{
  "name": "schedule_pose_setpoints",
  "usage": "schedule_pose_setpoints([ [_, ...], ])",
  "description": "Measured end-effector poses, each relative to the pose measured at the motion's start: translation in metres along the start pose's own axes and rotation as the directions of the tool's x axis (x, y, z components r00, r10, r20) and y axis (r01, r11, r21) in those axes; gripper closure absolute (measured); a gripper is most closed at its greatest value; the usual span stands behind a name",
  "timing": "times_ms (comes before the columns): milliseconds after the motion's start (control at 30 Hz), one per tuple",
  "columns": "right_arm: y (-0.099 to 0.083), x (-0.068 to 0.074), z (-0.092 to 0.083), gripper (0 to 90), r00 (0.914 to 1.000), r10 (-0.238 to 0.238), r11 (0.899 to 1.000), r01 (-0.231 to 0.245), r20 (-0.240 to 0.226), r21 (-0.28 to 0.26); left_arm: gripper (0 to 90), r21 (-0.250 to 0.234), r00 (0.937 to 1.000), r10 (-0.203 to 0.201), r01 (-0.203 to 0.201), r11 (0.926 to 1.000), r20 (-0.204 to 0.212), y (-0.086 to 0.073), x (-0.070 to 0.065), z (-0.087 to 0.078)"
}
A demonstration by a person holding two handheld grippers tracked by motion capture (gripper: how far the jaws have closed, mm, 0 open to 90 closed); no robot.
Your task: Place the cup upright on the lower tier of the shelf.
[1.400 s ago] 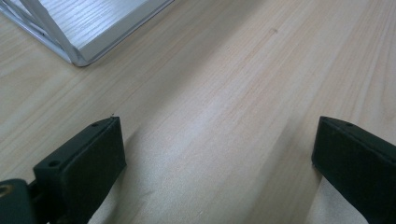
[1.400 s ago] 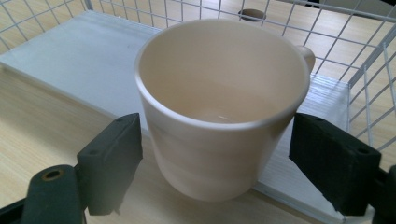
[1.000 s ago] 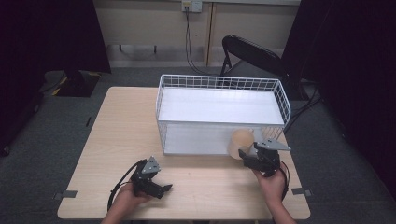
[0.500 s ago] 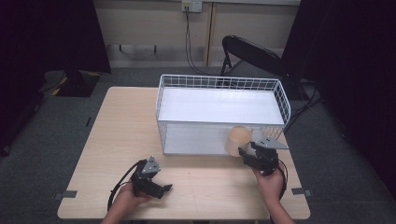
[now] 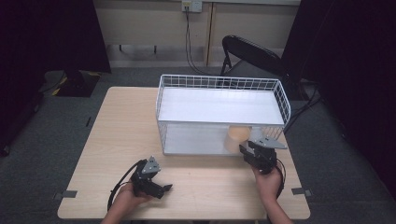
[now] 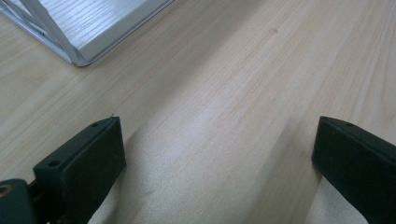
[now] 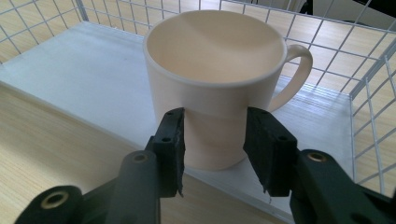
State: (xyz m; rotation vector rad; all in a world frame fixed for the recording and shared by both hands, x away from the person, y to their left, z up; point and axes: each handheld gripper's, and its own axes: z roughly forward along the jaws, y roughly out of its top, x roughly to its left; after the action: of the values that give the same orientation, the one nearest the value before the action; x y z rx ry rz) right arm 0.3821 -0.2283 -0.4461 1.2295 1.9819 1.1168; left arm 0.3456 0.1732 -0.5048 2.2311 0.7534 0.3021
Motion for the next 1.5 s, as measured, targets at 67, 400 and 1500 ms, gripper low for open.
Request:
schedule_pose_setpoints([
  [67,0.0001,-0.0003,0.0006,60.2,1.0000,0.001,1.000,-0.001,-0.001,-0.002,2.0,0.000,1.0000,0.000,0.000,1.0000,0.000,0.0000,0.0000,0.0000],
  [400,0.0012,-0.0010,0.0036,66.0,1.0000,0.000,1.000,0.000,-0.003,-0.002,2.0,0.000,1.0000,0.000,0.000,1.0000,0.000,0.0000,0.0000,0.0000],
  [1500,0.0056,-0.0002,0.0052,30.7,0.9994,0.001,1.000,-0.001,-0.035,-0.012,2.0,0.000,1.0000,0.000,0.000,1.0000,0.000,0.0000,0.0000,0.0000],
])
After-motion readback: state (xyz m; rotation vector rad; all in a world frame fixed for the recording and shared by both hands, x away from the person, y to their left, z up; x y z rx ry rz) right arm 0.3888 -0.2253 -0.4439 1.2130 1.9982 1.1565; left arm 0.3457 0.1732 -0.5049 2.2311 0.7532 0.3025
